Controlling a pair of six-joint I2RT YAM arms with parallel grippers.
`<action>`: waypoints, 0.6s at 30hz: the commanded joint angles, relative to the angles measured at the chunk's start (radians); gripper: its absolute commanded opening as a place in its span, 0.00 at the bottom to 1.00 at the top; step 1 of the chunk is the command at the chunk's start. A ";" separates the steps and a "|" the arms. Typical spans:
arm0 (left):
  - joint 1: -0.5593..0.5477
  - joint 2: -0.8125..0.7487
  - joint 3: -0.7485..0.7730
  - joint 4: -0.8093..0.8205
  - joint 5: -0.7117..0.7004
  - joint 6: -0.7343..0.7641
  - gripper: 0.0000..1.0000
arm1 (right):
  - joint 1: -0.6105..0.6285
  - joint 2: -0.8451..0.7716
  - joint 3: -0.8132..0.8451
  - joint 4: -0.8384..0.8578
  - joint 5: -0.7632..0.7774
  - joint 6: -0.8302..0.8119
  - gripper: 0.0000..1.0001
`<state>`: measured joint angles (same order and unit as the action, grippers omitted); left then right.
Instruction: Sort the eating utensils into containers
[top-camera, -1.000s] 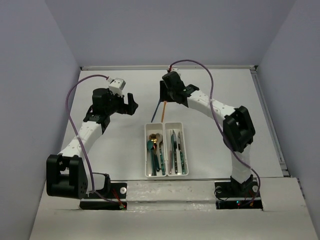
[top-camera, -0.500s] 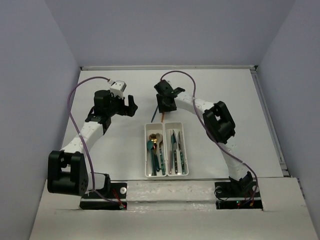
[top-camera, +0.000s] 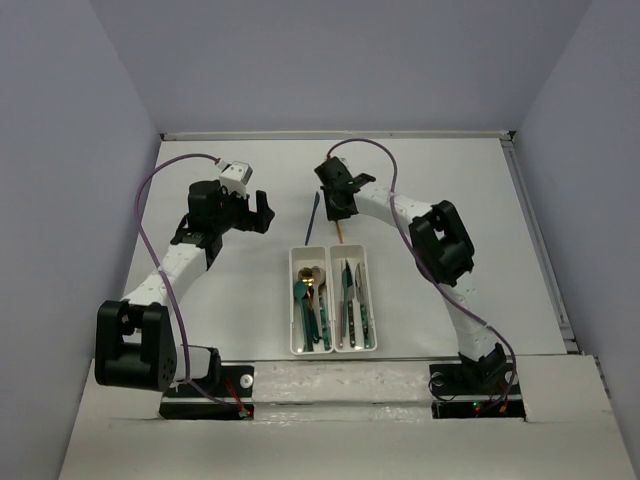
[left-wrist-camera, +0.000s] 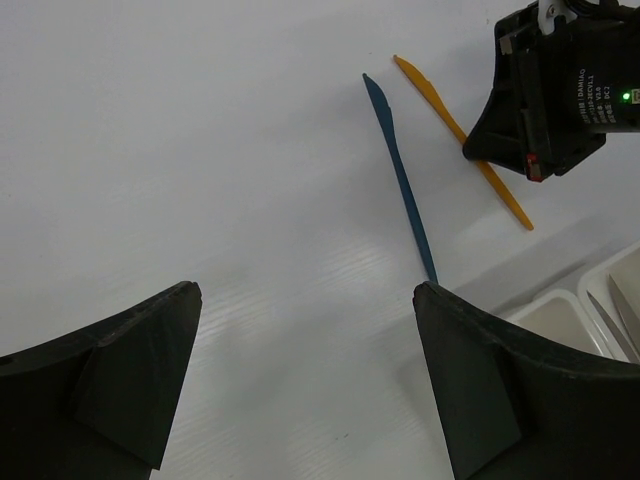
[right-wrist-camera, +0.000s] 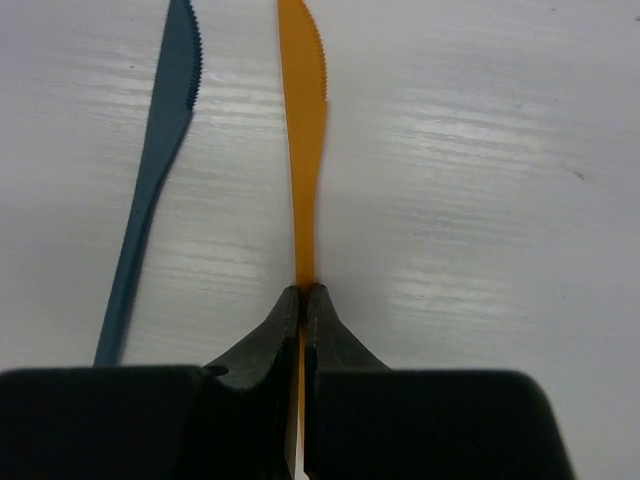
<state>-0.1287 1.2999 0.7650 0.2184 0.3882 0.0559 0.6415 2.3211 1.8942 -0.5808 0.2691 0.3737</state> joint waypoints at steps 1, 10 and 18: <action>0.006 -0.014 -0.009 0.049 -0.002 0.021 0.99 | -0.100 -0.098 -0.154 0.048 0.104 -0.055 0.00; 0.006 -0.011 -0.007 0.045 -0.002 0.021 0.99 | -0.111 -0.436 -0.331 0.226 0.232 -0.177 0.00; 0.006 -0.024 -0.010 0.047 -0.002 0.022 0.99 | -0.111 -0.659 -0.441 0.181 0.218 -0.144 0.00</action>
<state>-0.1287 1.2999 0.7650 0.2203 0.3870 0.0612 0.5251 1.7721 1.5288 -0.3962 0.5137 0.2043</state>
